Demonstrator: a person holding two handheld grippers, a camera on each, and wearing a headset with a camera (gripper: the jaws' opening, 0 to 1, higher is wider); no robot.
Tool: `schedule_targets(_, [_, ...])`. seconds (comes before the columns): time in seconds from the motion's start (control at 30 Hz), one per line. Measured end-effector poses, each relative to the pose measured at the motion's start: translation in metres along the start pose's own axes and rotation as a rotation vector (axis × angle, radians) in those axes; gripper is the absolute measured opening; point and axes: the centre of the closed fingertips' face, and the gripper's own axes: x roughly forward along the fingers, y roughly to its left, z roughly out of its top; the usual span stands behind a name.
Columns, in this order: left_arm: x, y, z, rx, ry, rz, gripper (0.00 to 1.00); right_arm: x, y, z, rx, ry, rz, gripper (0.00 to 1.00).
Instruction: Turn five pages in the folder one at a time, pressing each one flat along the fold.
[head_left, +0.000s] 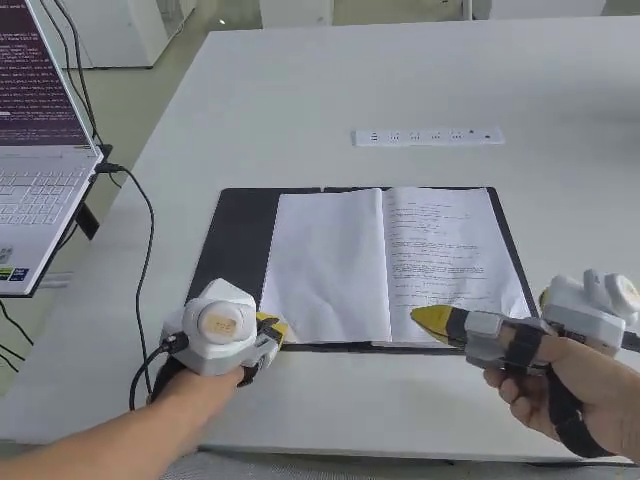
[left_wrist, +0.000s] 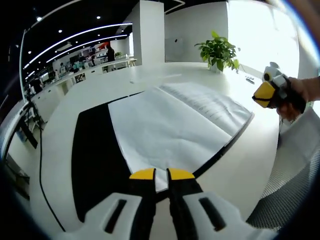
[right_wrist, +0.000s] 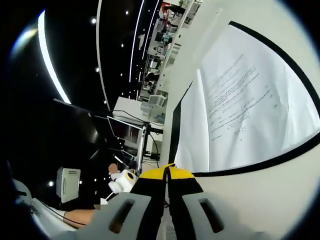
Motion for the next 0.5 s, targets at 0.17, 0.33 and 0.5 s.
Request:
schedule_targets(0.17, [-0.016,-0.003,0.015,-0.032,-0.036,-0.011,0.1,-0.019,0.005,0.017,-0.059,-0.084,-0.044,0.04])
schedule_targets(0.33, [-0.033,-0.004,0.029,-0.044,-0.065,-0.026,0.15,-0.035,0.009,0.024,-0.184,-0.143,-0.134,0.11])
schedule_targets(0.5, [-0.053,-0.007,0.043,-0.049,-0.097,-0.034,0.23,-0.057,0.021,0.024,-0.336,-0.176,-0.221,0.19])
